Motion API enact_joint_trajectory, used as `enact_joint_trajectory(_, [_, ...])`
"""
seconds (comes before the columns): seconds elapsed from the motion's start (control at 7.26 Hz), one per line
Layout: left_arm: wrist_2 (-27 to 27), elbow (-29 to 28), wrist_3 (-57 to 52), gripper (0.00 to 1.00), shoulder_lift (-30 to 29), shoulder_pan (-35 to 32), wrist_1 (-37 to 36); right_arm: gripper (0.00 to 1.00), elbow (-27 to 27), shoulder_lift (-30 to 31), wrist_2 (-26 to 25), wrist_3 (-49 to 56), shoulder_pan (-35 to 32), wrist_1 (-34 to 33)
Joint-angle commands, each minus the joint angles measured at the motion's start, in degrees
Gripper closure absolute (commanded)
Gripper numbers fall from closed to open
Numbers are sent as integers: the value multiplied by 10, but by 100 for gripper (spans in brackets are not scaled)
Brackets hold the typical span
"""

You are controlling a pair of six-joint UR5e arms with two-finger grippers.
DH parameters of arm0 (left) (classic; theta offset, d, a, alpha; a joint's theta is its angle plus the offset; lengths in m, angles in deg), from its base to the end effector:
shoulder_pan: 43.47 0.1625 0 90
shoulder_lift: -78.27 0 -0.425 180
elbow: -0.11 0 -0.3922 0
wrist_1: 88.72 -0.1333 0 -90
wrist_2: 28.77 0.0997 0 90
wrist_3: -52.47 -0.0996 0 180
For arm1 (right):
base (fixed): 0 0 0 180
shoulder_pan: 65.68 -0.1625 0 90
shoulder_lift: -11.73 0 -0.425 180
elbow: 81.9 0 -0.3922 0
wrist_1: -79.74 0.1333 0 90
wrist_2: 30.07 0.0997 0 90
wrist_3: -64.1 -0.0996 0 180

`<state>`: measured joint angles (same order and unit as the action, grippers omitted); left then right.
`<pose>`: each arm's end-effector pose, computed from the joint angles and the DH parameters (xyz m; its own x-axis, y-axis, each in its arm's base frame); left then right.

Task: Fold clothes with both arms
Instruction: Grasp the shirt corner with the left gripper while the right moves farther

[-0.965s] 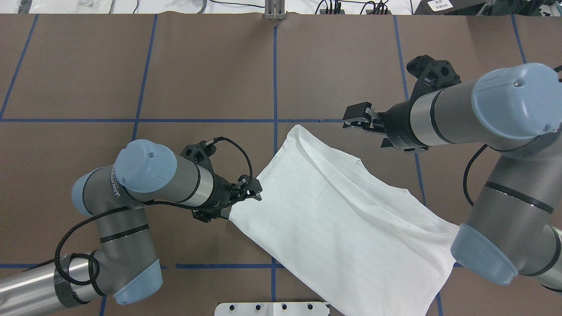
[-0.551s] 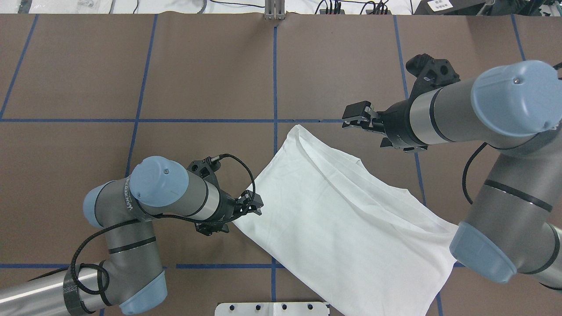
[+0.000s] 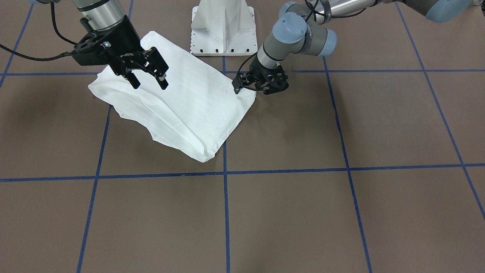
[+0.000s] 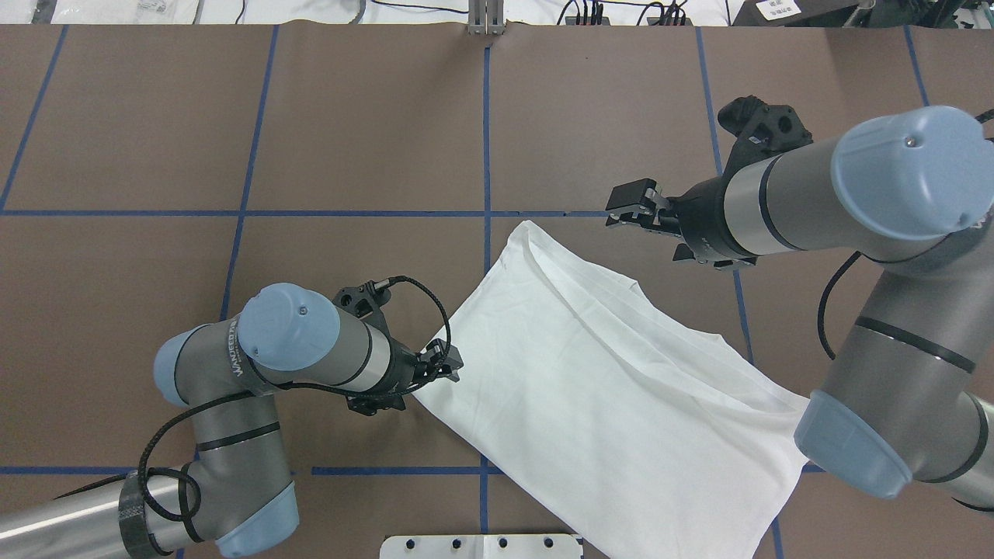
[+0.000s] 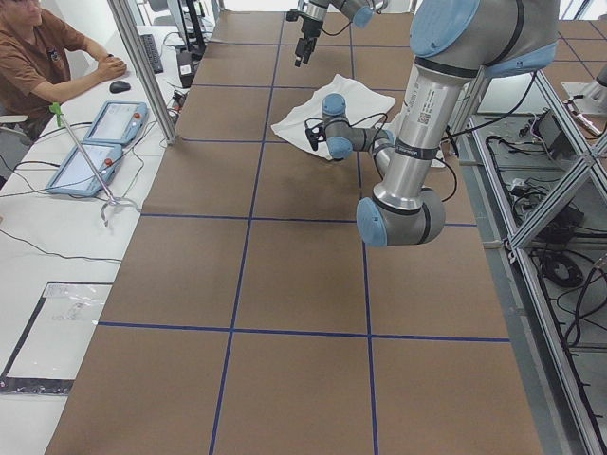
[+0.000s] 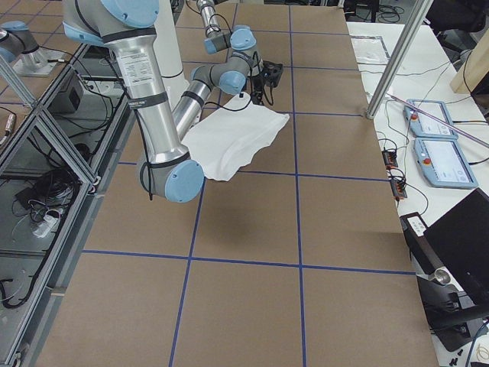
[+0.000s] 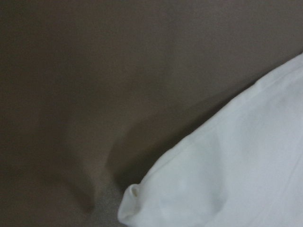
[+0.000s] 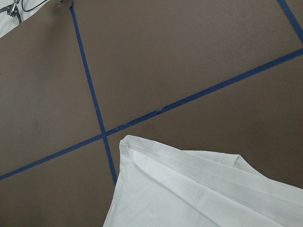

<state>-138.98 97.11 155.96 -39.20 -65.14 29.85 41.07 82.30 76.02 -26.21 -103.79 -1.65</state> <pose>0.5656 -0.3311 0.2711 0.3956 -0.3928 -0.8302 0.1570 0.9196 -0.3602 -0.3382 -0.3996 0.2117 0.3792 0.3040 0.8740 -0.4043 0.9040 -0.1391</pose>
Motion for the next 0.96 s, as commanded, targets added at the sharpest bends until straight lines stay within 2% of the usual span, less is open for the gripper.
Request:
enact_joint_trajectory(0.0, [12,-7,-2,25,0,-1,1,0,0,0,0,0,0,0])
enact_joint_trajectory(0.28, [18,-6,0,55,0,-1,1,0,0,0,0,0,0,0])
enact_joint_trajectory(0.41, [18,-4,-2,65,2,0,0,0,0,1,0,0,-1,0])
enact_joint_trajectory(0.69, [18,7,-4,100,10,-3,0,0,0,4,0,0,-1,0])
enact_joint_trajectory(0.83, [18,11,-4,100,9,-6,-1,0,0,4,0,0,-2,0])
